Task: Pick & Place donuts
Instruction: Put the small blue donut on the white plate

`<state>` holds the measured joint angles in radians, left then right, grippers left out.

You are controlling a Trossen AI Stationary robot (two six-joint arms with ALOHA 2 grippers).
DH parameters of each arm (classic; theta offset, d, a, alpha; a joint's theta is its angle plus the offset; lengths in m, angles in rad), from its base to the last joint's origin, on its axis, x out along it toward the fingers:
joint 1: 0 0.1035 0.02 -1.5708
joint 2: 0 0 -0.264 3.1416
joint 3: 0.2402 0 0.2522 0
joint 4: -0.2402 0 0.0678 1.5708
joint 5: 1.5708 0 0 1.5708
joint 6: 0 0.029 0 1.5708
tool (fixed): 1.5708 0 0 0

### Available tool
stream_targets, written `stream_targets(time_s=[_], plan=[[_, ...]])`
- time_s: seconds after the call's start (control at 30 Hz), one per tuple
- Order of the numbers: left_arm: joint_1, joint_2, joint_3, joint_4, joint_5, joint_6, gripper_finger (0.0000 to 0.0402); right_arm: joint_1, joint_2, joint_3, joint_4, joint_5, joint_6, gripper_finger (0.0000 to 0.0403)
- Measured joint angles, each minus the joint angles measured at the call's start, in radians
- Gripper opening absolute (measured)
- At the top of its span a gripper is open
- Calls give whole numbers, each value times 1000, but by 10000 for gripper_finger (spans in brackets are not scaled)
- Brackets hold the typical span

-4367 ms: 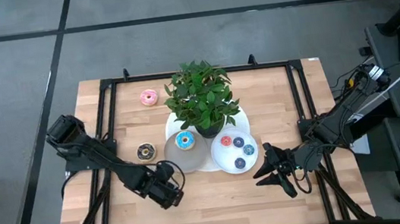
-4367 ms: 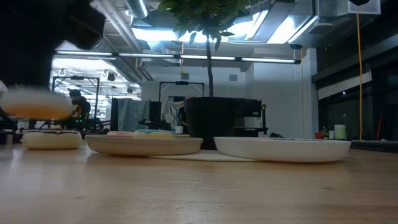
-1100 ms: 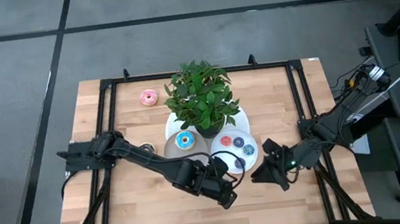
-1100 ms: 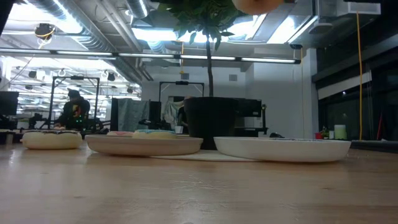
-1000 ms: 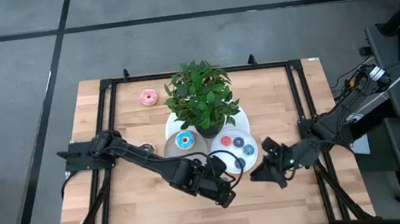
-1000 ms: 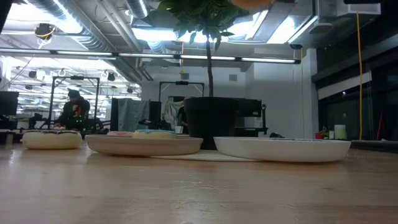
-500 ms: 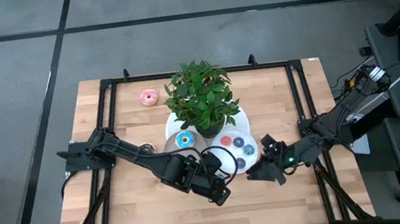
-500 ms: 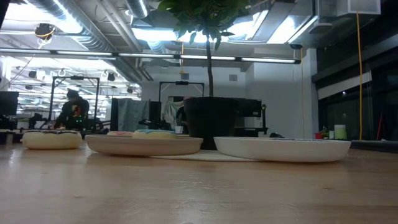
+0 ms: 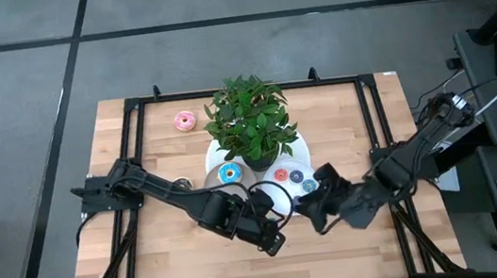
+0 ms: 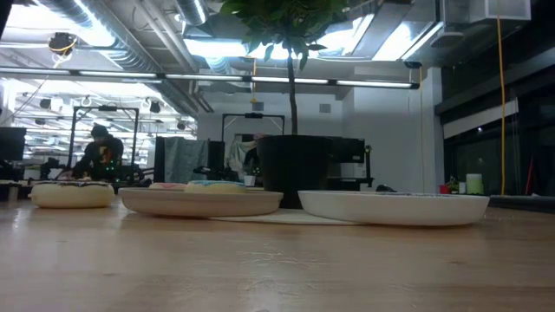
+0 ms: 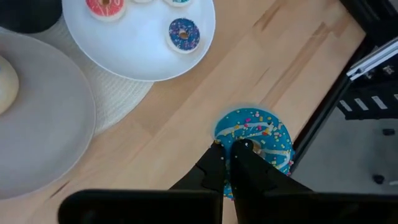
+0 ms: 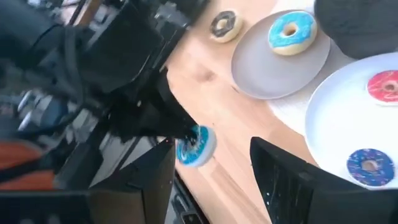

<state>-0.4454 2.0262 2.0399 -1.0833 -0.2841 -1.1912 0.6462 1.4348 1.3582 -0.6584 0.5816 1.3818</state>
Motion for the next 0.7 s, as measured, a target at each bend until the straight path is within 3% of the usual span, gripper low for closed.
stream_targets(time_s=[0.23, 0.4, 0.7], plan=[[0, -11, 0, 0, -1, 7, 8, 1, 141, 97, -24, 26, 55, 209], [0, -16, 0, 3, -4, 24, 8, 5, 205, 100, -12, 28, 133, 209], [0, -20, 0, -12, -6, 42, 8, 5, 263, 98, 72, 28, 137, 209]])
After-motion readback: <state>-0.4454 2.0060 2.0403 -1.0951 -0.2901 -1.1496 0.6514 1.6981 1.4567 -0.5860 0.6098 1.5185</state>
